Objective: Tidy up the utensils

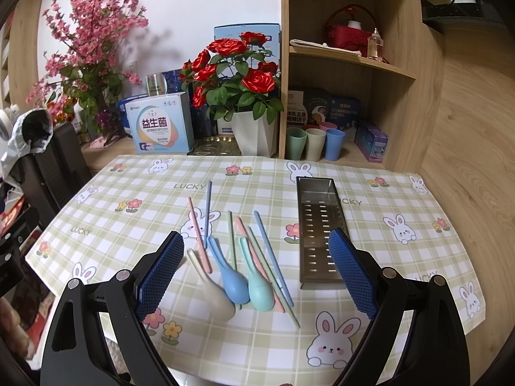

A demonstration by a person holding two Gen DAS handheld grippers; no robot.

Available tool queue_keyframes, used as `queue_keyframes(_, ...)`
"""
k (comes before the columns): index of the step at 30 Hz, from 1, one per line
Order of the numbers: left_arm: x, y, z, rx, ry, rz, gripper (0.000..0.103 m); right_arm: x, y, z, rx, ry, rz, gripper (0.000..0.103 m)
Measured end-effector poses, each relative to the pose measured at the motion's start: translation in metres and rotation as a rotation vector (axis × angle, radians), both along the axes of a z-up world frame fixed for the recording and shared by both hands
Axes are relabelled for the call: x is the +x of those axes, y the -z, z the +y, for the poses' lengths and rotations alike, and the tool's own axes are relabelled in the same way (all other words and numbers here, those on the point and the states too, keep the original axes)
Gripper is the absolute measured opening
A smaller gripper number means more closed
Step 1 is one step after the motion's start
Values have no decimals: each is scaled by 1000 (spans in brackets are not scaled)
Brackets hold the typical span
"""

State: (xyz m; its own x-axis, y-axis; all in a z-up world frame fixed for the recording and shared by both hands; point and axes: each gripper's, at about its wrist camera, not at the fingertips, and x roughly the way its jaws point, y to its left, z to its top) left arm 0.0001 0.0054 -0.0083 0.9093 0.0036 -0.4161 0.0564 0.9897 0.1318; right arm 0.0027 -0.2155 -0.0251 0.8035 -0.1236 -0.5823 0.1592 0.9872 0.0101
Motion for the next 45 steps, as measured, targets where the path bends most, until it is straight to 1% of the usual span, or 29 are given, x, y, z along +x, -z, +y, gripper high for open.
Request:
queue_keyframes(28,1,0,0,-3,2,3,98,0,0,-1,4,1,-1,88)
queue_keyframes(36,-1,1,-5,-3,49,2,98,2,0,-6,54,-4,3,88)
queue_keyframes(39,5,1,-3,-14,69,19,98,7,6,-12,88,-18,19,88)
queue_keyframes(42,22,1,4,-45,82,59,98,17,13,-23,113,-13,32,88)
queue_keyframes(45,41,9,9,-74,98,99,97,25,20,-33,126,-5,40,88)
